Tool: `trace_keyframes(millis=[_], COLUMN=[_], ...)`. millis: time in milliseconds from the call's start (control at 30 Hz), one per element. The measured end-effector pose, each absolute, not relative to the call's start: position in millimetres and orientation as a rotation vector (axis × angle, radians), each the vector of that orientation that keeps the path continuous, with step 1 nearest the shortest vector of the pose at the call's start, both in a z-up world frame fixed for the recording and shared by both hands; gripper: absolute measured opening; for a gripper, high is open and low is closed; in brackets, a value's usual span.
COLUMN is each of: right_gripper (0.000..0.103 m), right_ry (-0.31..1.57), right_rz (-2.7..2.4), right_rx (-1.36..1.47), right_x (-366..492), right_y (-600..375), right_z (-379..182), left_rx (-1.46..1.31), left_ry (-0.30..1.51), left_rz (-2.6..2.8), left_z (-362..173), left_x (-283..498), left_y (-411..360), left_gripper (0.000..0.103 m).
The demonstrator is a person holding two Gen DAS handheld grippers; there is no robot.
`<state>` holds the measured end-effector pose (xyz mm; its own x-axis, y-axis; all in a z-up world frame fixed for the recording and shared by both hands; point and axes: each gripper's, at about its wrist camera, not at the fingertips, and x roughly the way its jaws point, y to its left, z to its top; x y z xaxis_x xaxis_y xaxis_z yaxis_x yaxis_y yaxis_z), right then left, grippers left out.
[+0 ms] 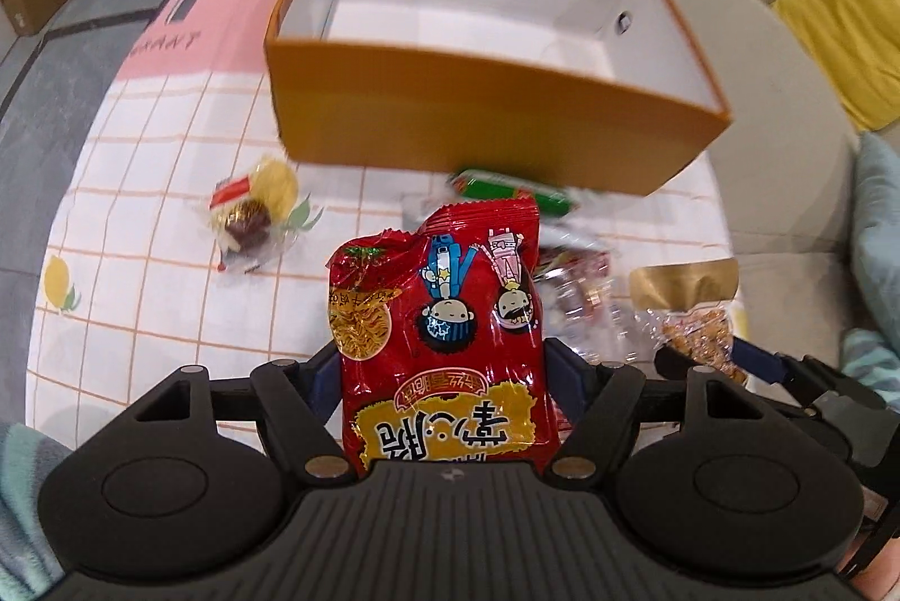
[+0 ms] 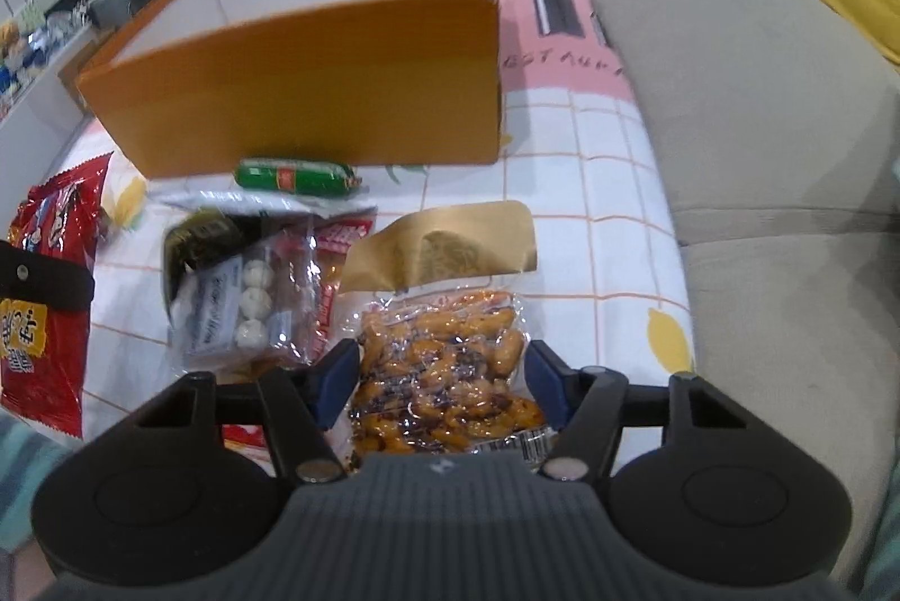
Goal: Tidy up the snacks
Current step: 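Carry both bags over the orange box and release them inside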
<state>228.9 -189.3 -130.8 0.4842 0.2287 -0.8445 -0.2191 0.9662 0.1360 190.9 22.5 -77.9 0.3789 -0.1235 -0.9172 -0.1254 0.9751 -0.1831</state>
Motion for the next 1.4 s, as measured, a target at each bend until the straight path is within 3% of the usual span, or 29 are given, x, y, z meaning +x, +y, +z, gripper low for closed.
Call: trace_keyframes(millis=[400, 800, 1000, 1400], right_gripper=[0.062, 0.062, 0.062, 0.062], right_ry=[0.874, 0.787, 0.861, 1.090], right_rz=[0.320, 0.427, 0.437, 0.462], right_rx=[0.072, 0.022, -0.034, -0.131], right_x=[217, 300, 358, 447], right_y=[-195, -167, -142, -81], right_z=[-48, 26, 15, -73], left_rx=[-0.200, -0.116, -0.162, 0.008], left_ry=[1.059, 0.951, 1.023, 1.214], left_rz=[-0.119, -0.210, -0.211, -0.114], left_z=[-11, 53, 33, -67], left_x=[192, 273, 331, 420], left_y=[9, 5, 22, 44], left_gripper=[0.082, 0.082, 0.082, 0.082])
